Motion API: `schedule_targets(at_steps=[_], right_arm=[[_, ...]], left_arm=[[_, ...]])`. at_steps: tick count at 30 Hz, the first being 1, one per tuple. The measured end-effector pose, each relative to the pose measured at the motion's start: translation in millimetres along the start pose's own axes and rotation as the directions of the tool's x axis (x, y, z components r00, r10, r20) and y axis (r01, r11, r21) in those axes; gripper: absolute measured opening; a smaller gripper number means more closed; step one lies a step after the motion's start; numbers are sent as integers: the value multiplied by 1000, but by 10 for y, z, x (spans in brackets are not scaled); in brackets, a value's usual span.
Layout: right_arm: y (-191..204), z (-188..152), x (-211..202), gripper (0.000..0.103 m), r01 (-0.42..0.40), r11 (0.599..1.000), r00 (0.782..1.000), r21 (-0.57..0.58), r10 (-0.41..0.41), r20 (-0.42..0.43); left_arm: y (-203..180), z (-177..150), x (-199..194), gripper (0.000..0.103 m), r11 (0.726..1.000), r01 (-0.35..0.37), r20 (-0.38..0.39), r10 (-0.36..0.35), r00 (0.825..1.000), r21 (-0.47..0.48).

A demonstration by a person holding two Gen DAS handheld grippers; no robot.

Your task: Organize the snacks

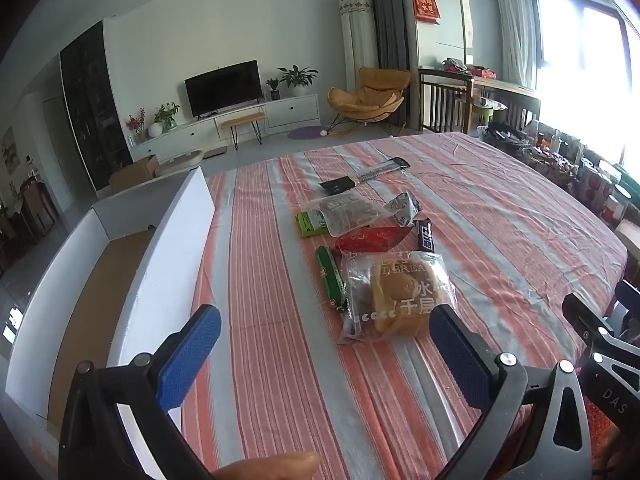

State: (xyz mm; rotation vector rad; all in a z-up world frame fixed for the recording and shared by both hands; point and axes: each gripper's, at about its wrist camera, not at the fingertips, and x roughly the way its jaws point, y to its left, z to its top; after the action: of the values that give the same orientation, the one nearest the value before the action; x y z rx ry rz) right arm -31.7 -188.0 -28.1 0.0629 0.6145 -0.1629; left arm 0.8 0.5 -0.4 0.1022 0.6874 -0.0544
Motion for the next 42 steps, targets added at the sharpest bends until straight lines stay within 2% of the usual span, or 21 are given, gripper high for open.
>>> schedule_targets(at_steps=[3, 7, 42], right_arm=[[2, -1, 12, 91, 0, 1000, 1000, 0, 0, -24], [3, -8, 7, 91, -3, 1000, 1000, 3, 3, -17], [26, -10, 31, 91, -22, 1000, 1000, -2, 22, -10]], left_arm=[[-9, 7, 1, 103, 1000, 0, 5, 0, 1000, 4], [-45, -89, 28, 103, 1000, -3, 6, 2, 1000, 5], [21, -69, 58, 103, 1000, -5, -17, 5, 1000, -22]])
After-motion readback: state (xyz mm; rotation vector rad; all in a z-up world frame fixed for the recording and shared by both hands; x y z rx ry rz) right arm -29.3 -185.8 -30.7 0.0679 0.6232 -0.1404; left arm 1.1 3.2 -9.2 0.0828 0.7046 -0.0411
